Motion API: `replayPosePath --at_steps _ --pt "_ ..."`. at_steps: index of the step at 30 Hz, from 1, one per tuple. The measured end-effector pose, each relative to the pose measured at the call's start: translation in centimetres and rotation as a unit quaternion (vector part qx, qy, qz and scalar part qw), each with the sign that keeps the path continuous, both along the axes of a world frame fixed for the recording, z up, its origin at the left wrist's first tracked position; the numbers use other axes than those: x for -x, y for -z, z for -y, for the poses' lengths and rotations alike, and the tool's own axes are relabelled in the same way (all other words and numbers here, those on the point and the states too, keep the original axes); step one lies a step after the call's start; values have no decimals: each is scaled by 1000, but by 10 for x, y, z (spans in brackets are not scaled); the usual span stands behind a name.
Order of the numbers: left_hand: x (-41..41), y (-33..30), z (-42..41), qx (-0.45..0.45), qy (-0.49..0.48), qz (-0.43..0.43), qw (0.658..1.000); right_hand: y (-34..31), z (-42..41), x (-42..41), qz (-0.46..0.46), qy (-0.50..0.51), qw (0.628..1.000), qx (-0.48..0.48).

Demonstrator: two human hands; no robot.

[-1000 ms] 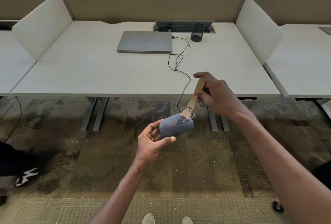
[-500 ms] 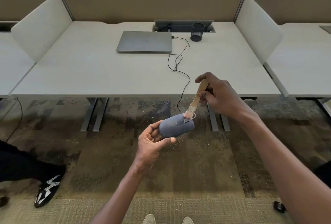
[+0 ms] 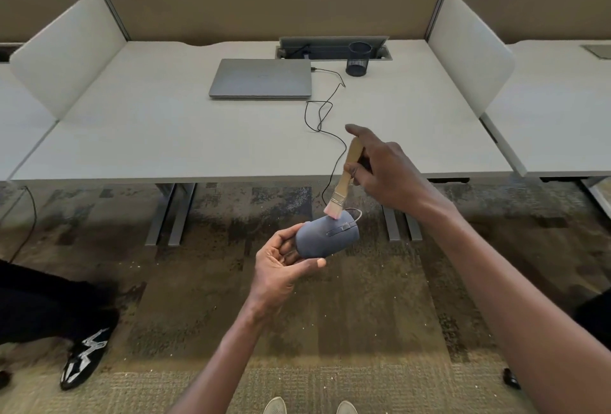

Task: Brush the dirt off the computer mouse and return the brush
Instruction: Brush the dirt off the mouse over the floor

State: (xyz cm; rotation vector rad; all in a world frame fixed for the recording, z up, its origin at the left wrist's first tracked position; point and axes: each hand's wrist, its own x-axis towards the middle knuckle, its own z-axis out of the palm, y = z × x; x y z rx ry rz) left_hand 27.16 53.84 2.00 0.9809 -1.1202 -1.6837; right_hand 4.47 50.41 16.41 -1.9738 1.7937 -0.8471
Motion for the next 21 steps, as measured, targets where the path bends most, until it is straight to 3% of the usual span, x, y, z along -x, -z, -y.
replayPosePath --at_steps 7,11,15,21 --pt "0 2 -3 6 1 11 1000 -4 8 7 -111 35 993 -26" --pt "-1 1 -1 2 -3 12 1000 -12 7 -1 -51 44 998 18" --pt "2 1 -1 -5 -8 4 1000 -17 8 -20 4 22 1000 0" --pt "4 4 -3 -2 -1 5 1000 -7 10 -44 -29 4 999 -32"
